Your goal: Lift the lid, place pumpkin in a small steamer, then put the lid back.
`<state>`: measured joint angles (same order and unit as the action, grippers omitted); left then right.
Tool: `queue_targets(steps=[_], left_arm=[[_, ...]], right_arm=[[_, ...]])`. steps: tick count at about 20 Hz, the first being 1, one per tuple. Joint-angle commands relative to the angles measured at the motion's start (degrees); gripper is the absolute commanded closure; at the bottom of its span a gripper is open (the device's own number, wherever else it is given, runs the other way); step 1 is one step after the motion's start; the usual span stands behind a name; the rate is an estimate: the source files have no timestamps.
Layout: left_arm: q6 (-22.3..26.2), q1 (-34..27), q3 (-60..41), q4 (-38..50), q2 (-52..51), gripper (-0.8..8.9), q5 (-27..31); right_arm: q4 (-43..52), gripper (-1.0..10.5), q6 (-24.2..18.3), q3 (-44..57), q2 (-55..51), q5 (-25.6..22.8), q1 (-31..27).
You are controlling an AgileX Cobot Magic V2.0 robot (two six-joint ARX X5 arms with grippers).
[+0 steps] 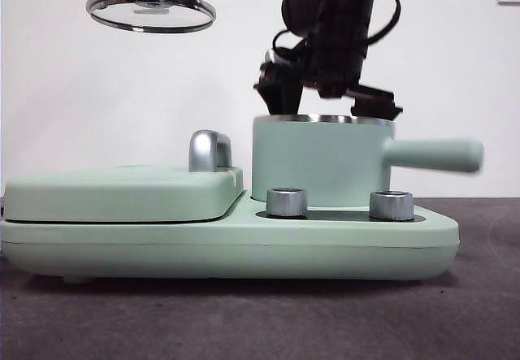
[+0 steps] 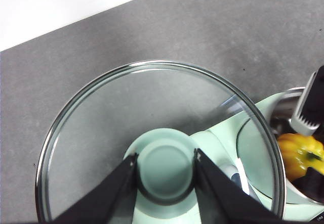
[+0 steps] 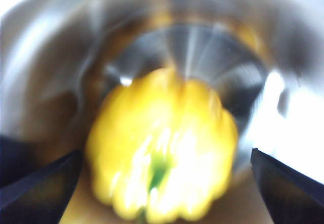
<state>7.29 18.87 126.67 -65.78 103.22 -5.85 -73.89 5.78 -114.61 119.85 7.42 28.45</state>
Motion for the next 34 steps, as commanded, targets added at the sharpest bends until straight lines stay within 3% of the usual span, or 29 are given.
queue_targets(steps=[1, 4, 8, 15, 18, 23, 28, 34], left_arm=[[-0.48, 0.09, 1.38, 1.55, 0.22, 7.65, 0.02], [-0.46, -0.33, 1.38, 1.49, 0.22, 7.65, 0.02], [-0.48, -0.55, 1.38, 1.40, 0.22, 7.65, 0.02], [-0.59, -0.37, 1.36, 1.33, 0.22, 7.65, -0.22], [-1.44, 0.33, 1.36, 1.49, 0.22, 7.65, -3.17], [-1.97, 3.67, 1.36, 1.70, 0.33, 7.91, -6.03], [-1.77, 9.49, 1.36, 2.29, 2.10, 7.91, -6.03], [-0.79, 16.79, 1.36, 3.98, 8.83, 7.91, -6.03]], right_arm=[[-3.93, 3.9, -0.31, -7.98, 1.01, -0.50, 0.26], [-7.43, 3.9, -0.20, -14.38, -0.76, -0.57, 0.31], [-7.65, 3.9, -0.37, -11.74, -9.18, -1.55, 0.57], [-7.63, 3.9, -0.31, 17.05, -40.89, -1.66, 2.34], [-7.34, 4.0, -0.31, 29.29, -54.93, -1.60, 4.00], [7.91, 4.0, 2.73, 46.49, -78.64, -1.42, 4.46], [10.82, 4.0, 4.98, 54.25, -94.16, -1.49, 4.44], [10.40, 4.0, 5.84, 54.99, -99.12, -1.51, 4.42]])
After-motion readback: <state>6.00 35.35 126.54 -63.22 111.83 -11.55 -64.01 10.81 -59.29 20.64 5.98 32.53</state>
